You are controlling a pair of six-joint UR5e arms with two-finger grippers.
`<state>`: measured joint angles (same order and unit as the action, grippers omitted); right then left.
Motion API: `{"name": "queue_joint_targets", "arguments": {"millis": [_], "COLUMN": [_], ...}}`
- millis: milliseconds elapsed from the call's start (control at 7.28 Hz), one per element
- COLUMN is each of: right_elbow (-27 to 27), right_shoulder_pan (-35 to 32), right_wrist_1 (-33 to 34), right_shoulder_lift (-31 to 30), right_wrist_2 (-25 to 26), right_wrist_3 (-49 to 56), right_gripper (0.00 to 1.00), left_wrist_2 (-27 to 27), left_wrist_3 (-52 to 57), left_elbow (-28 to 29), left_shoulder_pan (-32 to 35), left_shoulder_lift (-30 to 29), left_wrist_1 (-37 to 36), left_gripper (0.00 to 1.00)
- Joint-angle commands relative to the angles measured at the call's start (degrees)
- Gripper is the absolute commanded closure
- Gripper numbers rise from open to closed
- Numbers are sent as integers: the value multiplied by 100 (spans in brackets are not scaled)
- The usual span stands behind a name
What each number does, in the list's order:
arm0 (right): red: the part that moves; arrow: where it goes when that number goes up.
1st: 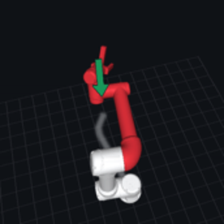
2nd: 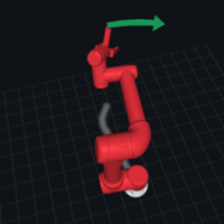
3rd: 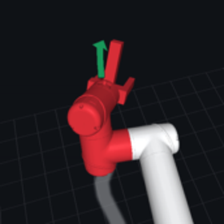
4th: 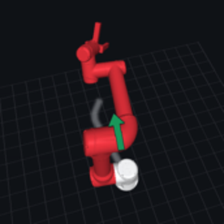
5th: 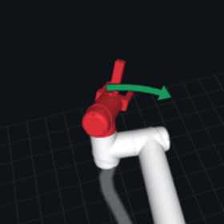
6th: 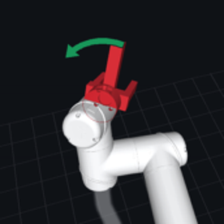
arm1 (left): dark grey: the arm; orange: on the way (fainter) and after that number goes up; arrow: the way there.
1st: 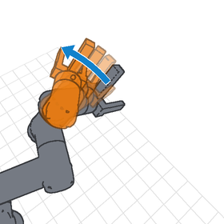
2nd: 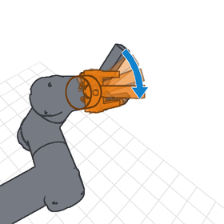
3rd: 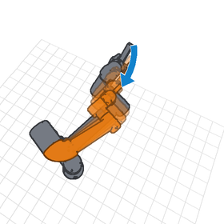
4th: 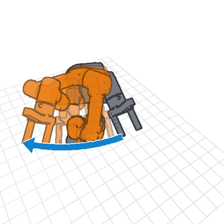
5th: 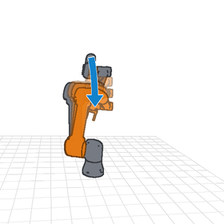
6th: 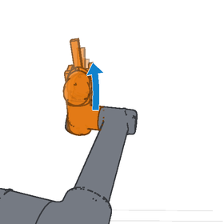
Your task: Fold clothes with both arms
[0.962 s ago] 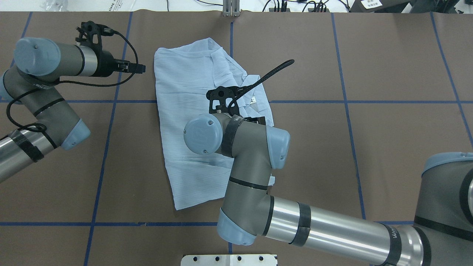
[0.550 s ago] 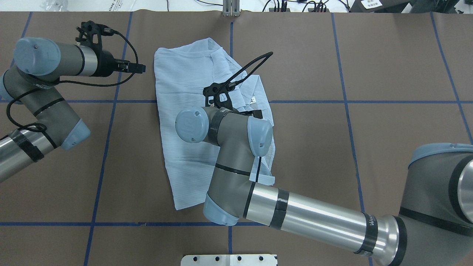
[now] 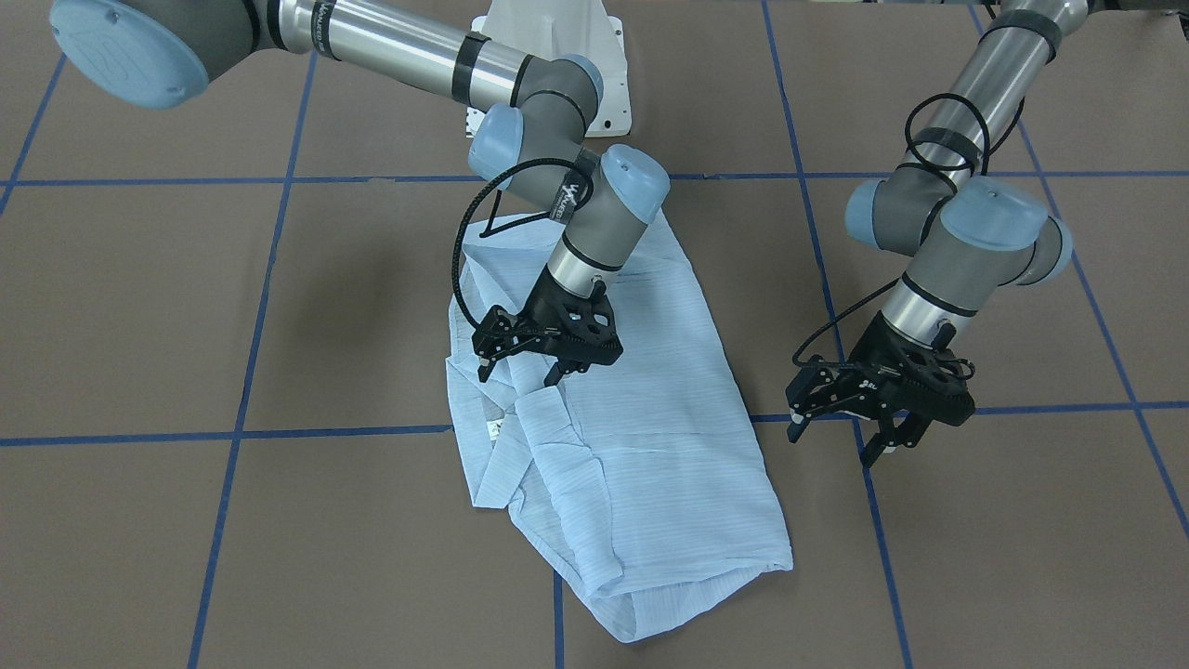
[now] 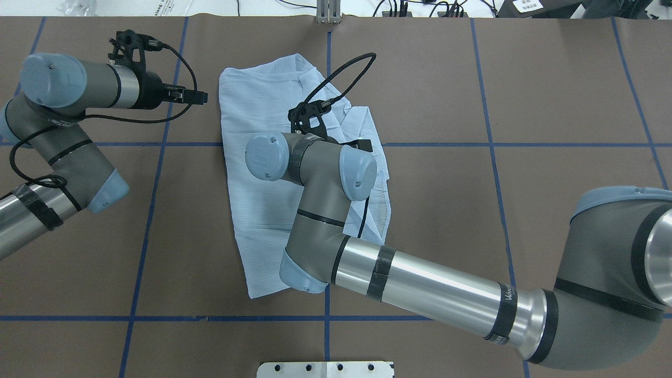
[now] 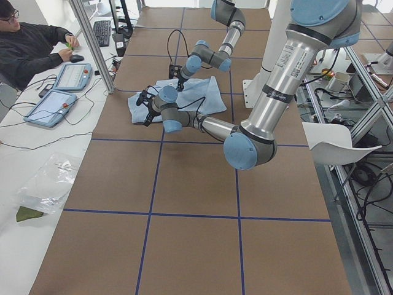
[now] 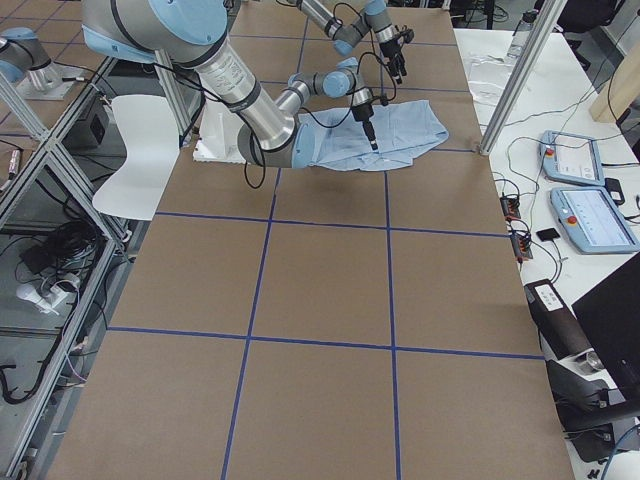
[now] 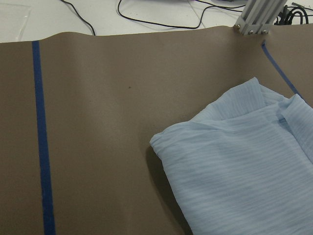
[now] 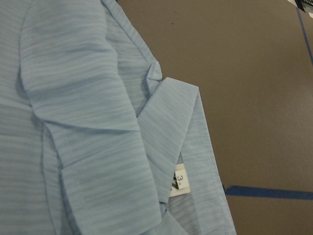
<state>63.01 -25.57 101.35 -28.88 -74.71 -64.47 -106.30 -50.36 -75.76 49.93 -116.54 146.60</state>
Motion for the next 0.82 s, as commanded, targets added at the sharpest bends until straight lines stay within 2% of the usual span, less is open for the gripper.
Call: {"name": "queue_joint_targets", "arguments": {"millis": [0, 412, 687], "right_elbow": [-69, -191, -227], "right_shoulder_pan": [-27, -289, -693], "right_wrist_1": [-10, 16, 95], "right_shoulder_lift": [135, 128, -160], "right_wrist_2": [-26, -44, -44], "right_wrist_3": [-13, 283, 609], "right_gripper": [0, 0, 0], "left_wrist_2": [-4, -4, -4], "left_wrist_3": [0, 0, 0], "left_elbow": [0, -9, 0], "left_shoulder_pan": [0, 0, 0], "left_shoulder_lift": [0, 8, 8], "left_wrist_1": [0, 0, 0], "left_gripper": [0, 0, 0]}}
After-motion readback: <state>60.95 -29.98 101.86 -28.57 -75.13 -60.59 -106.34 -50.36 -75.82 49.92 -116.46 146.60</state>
